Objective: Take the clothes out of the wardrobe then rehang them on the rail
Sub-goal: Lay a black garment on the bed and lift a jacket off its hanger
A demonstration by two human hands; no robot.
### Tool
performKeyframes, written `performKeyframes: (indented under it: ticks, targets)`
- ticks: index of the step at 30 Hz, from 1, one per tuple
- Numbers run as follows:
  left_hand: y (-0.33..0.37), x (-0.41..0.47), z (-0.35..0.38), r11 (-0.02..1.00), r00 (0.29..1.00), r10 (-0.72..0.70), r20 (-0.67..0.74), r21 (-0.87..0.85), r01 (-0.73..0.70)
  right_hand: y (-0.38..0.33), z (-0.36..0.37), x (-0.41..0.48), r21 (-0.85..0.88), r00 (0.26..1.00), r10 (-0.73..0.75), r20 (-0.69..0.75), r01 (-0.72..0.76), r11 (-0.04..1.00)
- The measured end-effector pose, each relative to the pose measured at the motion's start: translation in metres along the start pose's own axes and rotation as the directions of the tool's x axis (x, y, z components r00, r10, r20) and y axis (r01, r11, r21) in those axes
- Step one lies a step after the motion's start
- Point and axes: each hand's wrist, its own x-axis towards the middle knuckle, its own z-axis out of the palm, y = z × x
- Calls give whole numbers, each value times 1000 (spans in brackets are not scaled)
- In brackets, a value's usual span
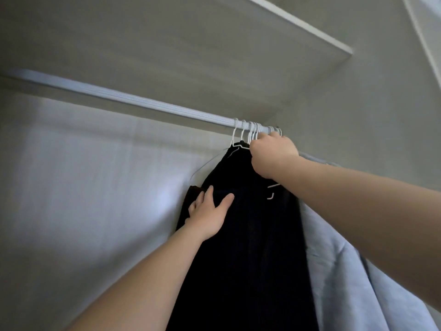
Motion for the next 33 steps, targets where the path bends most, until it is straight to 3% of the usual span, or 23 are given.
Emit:
performKeyframes:
  ticks: [8, 16, 24, 33]
  targets:
    - [-3, 4, 13, 987, 997, -7, 74, -162, 19, -9, 10, 25, -41, 998, 66, -23, -67, 997]
    - [-9, 5, 11, 982, 999, -1, 54, -190, 11, -18, 9, 38, 222, 986, 146, -85, -125, 967]
    - [-7, 17, -1, 987, 987, 37, -154, -149, -61, -21, -14, 49, 336, 976, 144, -163, -82, 938]
    - [9, -10, -10, 976, 895, 207, -395, 18, -217, 3, -26, -10, 464, 983, 121, -135, -45, 885]
